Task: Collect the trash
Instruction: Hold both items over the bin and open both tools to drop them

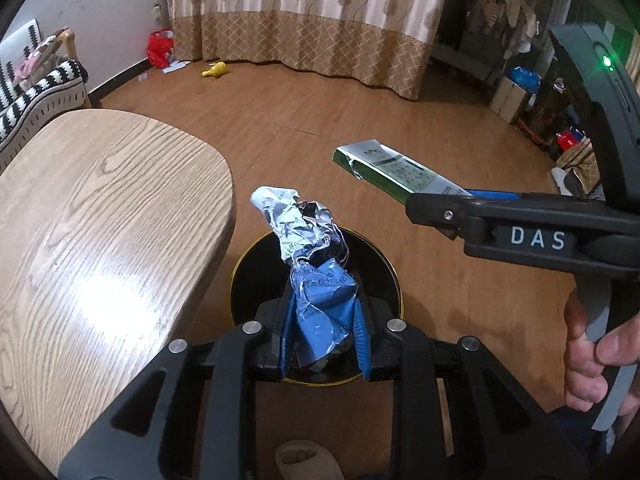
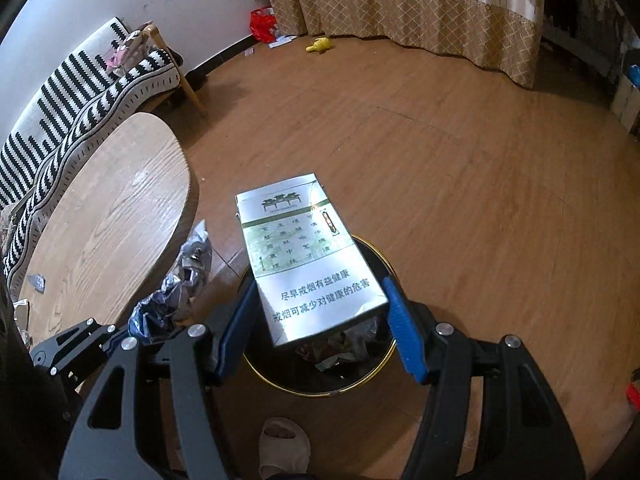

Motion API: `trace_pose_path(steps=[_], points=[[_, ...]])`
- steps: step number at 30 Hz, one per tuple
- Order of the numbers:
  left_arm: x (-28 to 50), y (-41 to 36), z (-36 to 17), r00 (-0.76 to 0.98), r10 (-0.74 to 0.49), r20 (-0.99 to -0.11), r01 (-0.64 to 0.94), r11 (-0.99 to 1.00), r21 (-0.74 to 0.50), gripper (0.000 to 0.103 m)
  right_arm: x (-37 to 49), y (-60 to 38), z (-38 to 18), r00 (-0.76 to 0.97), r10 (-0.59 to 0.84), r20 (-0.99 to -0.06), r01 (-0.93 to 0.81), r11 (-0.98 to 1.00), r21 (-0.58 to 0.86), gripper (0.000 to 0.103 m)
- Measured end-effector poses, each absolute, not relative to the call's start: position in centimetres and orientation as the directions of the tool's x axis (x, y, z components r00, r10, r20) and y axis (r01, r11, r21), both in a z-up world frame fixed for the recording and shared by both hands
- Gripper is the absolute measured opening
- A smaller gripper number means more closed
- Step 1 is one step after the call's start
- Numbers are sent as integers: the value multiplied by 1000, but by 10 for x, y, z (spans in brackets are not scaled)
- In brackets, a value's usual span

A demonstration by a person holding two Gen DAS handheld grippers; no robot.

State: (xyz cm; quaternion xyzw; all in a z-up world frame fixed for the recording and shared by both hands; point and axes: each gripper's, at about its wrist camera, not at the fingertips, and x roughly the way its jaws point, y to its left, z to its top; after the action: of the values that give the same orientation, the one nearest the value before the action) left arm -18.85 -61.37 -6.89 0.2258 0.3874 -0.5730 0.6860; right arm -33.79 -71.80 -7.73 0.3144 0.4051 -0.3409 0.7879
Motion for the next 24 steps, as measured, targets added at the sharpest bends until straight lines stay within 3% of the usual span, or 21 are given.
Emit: trace_pose_path(steps=[14, 17, 19, 24], points=[[-199, -625, -72, 30, -611, -791, 966, 222, -135, 27, -343, -718, -81, 432, -288, -854, 803, 554, 219, 62], [-200, -626, -73, 42, -607, -793, 967, 224, -121, 37, -344, -717, -80, 431, -289, -855, 805, 551, 220, 62], [-201, -625, -72, 48, -610, -791, 967, 226, -115, 57, -344, -716, -81, 431, -289, -855, 806, 550, 220, 62], [-202, -620, -66, 66, -629, -775, 968, 228, -103, 77, -344, -715, -81, 431, -285, -856, 805, 551, 221, 62]])
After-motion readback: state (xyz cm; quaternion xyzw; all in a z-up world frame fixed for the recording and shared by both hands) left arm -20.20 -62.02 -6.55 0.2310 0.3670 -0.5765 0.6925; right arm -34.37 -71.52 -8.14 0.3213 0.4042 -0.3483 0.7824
